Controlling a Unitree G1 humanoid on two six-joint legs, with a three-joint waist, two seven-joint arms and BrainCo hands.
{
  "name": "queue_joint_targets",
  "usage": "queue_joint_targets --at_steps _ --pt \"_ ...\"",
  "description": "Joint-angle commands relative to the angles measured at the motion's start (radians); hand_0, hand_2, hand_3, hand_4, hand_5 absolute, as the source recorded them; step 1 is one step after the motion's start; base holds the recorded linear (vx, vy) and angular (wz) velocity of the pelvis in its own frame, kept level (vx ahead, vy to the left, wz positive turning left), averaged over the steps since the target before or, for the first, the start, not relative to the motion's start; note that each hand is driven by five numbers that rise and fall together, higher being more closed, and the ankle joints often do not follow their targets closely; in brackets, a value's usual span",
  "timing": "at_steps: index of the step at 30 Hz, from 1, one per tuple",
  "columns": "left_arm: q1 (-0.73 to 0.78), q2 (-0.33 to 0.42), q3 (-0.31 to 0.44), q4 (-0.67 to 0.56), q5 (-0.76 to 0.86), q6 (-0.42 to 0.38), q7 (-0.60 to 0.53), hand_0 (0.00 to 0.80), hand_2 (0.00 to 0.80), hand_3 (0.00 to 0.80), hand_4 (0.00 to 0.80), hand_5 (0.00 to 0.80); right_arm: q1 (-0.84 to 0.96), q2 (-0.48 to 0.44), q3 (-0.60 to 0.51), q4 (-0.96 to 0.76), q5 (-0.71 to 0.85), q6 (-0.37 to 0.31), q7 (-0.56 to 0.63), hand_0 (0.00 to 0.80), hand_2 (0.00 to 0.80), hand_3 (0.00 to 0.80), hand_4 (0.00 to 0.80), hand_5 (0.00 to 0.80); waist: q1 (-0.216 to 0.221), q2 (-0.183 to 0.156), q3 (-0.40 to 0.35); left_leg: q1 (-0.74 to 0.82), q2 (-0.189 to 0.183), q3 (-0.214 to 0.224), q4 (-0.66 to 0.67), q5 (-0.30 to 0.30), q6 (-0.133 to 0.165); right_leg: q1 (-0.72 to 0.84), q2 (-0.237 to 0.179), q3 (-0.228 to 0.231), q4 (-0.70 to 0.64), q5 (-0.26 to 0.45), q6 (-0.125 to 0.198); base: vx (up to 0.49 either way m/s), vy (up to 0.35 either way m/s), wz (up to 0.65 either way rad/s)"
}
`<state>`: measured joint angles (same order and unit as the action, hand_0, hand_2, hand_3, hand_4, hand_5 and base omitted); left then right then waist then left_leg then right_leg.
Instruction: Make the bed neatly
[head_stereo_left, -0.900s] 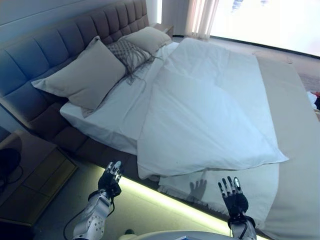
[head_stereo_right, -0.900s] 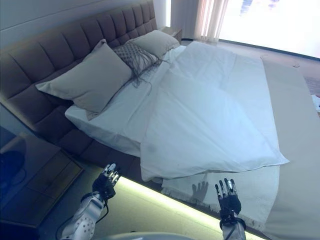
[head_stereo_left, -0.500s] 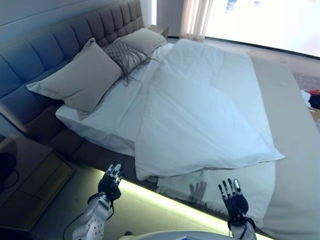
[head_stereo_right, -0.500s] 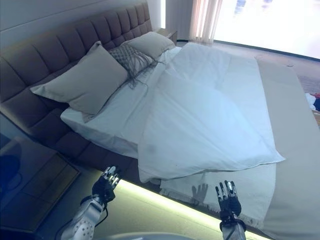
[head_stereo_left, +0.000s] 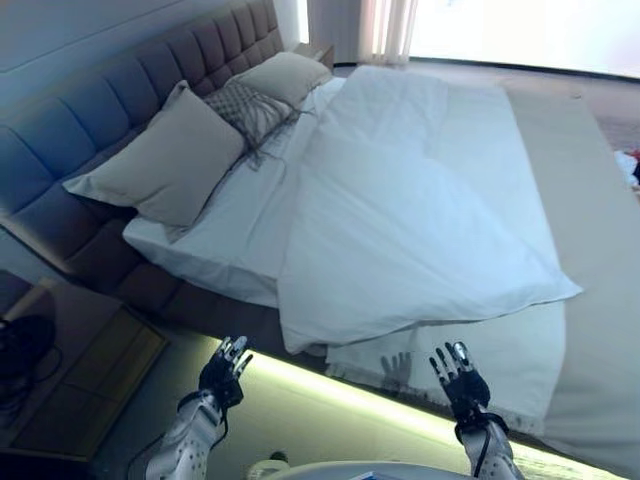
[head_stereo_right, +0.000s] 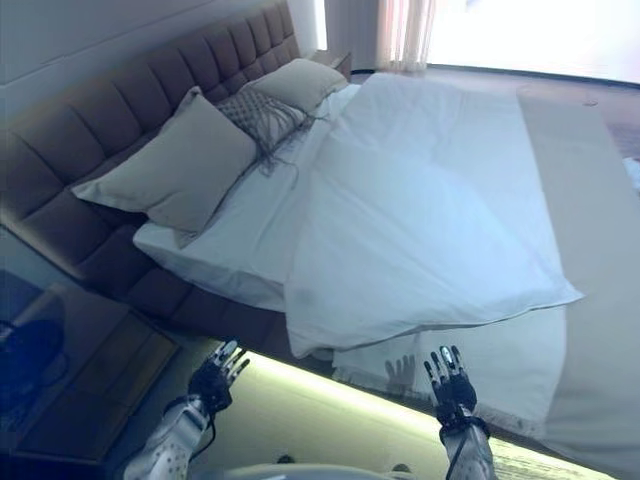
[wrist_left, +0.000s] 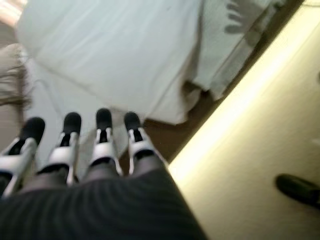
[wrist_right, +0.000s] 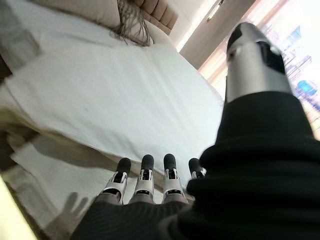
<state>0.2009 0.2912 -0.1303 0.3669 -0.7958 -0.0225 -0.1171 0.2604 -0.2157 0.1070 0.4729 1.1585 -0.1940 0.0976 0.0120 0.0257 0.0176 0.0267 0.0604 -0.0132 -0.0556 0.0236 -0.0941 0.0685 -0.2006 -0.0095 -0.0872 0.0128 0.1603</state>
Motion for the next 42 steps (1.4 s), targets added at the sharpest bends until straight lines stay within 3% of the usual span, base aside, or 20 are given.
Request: queue_joint_targets --at_steps 1,7,12,14,17,20,22,24,27,29,32,34,36,39,42 --pt "-0.023 0.031 0.038 -0.037 0.032 -0.013 -0.043 0.000 0.000 0.000 0.000 0.000 0.011 0.013 -0.046 -0.096 -0.019 -0.045 0.022 0.000 0.000 0.000 0.000 0.000 -0.012 -0.029 0.000 -0.026 -0.030 0.007 0.097 -0.055 0.048 -0.088 0.004 -0.023 0.073 0.062 -0.004 0.096 0.149 -0.01" --pt "0.019 0.062 0.035 -0.036 0.032 -0.007 -0.078 0.000 0.000 0.000 0.000 0.000 0.052 0.024 -0.083 -0.102 -0.012 -0.060 0.066 0.000 0.000 0.000 0.000 0.000 -0.026 -0.036 0.022 -0.007 -0.061 0.042 0.105 -0.090 0.088 -0.140 -0.067 -0.051 0.127 0.096 0.031 0.038 0.096 -0.07" --pt "0.038 0.083 0.071 -0.061 0.002 -0.031 -0.023 0.000 0.000 0.000 0.000 0.000 0.039 0.043 -0.093 -0.069 -0.023 -0.005 0.114 0.000 0.000 0.000 0.000 0.000 0.012 -0.037 0.021 0.004 -0.088 0.078 0.046 -0.095 0.111 -0.195 -0.142 -0.164 0.124 0.195 0.060 -0.078 0.041 -0.45" --pt "0.030 0.081 0.100 -0.059 0.003 -0.024 -0.012 0.000 0.000 0.000 0.000 0.000 0.026 0.053 -0.087 -0.049 -0.022 0.003 0.118 0.000 0.000 0.000 0.000 0.000 0.025 -0.032 0.020 -0.009 -0.089 0.082 0.043 -0.086 0.123 -0.212 -0.152 -0.165 0.204 0.184 0.048 -0.172 -0.001 -0.72" --pt "0.001 0.075 0.098 -0.041 0.037 -0.024 -0.045 0.000 0.000 0.000 0.000 0.000 0.030 0.063 -0.071 -0.030 0.012 -0.033 0.121 0.000 0.000 0.000 0.000 0.000 0.023 -0.017 0.011 -0.049 -0.083 0.058 0.055 -0.051 0.141 -0.221 -0.117 -0.094 0.372 0.130 0.015 -0.184 -0.007 -0.29" --pt "-0.050 0.070 0.052 -0.009 0.049 -0.036 -0.052 0.000 0.000 0.000 0.000 0.000 0.046 0.061 -0.053 -0.015 0.081 -0.086 0.145 0.000 0.000 0.000 0.000 0.000 0.010 -0.024 0.009 -0.101 -0.072 -0.008 0.091 -0.019 0.119 -0.169 -0.028 -0.039 0.307 0.033 -0.021 -0.161 -0.166 0.61" --pt "-0.082 0.075 0.042 0.017 0.042 -0.030 -0.047 0.000 0.000 0.000 0.000 0.000 0.044 0.044 -0.048 0.010 0.108 -0.085 0.153 0.000 0.000 0.000 0.000 0.000 0.017 -0.041 0.001 -0.133 -0.057 -0.023 0.113 -0.006 0.087 -0.108 0.001 -0.048 0.229 -0.013 -0.017 -0.119 -0.227 0.94" --pt "-0.093 0.069 0.038 0.027 0.017 -0.015 -0.036 0.000 0.000 0.000 0.000 0.000 0.036 0.028 -0.048 -0.013 0.115 -0.065 0.129 0.000 0.000 0.000 0.000 0.000 0.017 -0.044 0.003 -0.135 -0.027 -0.011 0.112 0.010 0.062 -0.094 0.023 -0.057 0.214 -0.009 -0.016 -0.129 -0.217 0.74" --pt "-0.077 0.059 0.024 0.009 0.035 -0.005 -0.067 0.000 0.000 0.000 0.000 0.000 0.068 0.007 -0.055 -0.061 0.151 -0.077 0.111 0.000 0.000 0.000 0.000 0.000 0.019 -0.056 0.011 -0.175 0.031 0.012 0.148 0.027 0.015 -0.042 0.054 -0.084 0.162 -0.035 -0.049 -0.097 -0.125 0.49" --pt "-0.043 0.052 0.024 -0.021 0.034 0.005 -0.066 0.000 0.000 0.000 0.000 0.000 0.080 -0.015 -0.077 -0.099 0.149 -0.054 0.083 0.000 0.000 0.000 0.000 0.000 0.038 -0.064 0.020 -0.213 0.043 -0.058 0.204 0.047 -0.010 -0.020 0.063 -0.080 0.136 -0.028 -0.057 -0.097 -0.024 0.62" --pt "0.012 0.041 0.058 -0.029 0.027 -0.013 -0.077 0.000 0.000 0.000 0.000 0.000 0.069 -0.039 -0.071 -0.114 0.131 -0.042 0.075 0.000 0.000 0.000 0.000 0.000 0.054 -0.060 0.030 -0.190 0.056 -0.133 0.216 0.023 -0.007 -0.028 0.066 -0.042 0.138 -0.032 -0.061 -0.047 0.070 0.00" --pt "0.026 0.042 0.083 -0.029 0.004 -0.009 -0.071 0.000 0.000 0.000 0.000 0.000 0.062 -0.036 -0.075 -0.102 0.114 -0.044 0.083 0.000 0.000 0.000 0.000 0.000 0.052 -0.047 0.025 -0.147 0.069 -0.111 0.156 0.019 -0.005 -0.028 0.064 -0.043 0.143 -0.038 -0.056 0.025 0.168 -0.29" --pt "0.020 0.047 0.082 -0.027 0.009 0.005 -0.056 0.000 0.000 0.000 0.000 0.000 0.060 -0.025 -0.082 -0.083 0.107 -0.075 0.084 0.000 0.000 0.000 0.000 0.000 0.034 -0.036 0.010 -0.107 0.076 -0.052 0.084 0.037 -0.003 -0.026 0.050 -0.069 0.145 -0.042 -0.048 0.075 0.273 -0.34" --pt "0.000 0.065 0.062 -0.060 0.044 0.000 -0.049 0.000 0.000 0.000 0.000 0.000 0.054 -0.002 -0.101 -0.084 0.113 -0.098 0.075 0.000 0.000 0.000 0.000 0.000 0.010 -0.038 -0.001 -0.086 0.035 -0.044 0.069 0.029 0.011 -0.044 0.002 -0.054 0.182 -0.030 -0.012 0.074 0.290 -0.01" --pt "0.014 0.086 0.067 -0.088 0.049 -0.006 -0.015 0.000 0.000 0.000 0.000 0.000 0.041 0.016 -0.105 -0.080 0.104 -0.089 0.070 0.000 0.000 0.000 0.000 0.000 -0.009 -0.037 0.018 -0.071 -0.008 -0.034 0.111 -0.008 0.049 -0.122 -0.051 -0.023 0.351 0.010 0.004 0.050 0.206 0.09"
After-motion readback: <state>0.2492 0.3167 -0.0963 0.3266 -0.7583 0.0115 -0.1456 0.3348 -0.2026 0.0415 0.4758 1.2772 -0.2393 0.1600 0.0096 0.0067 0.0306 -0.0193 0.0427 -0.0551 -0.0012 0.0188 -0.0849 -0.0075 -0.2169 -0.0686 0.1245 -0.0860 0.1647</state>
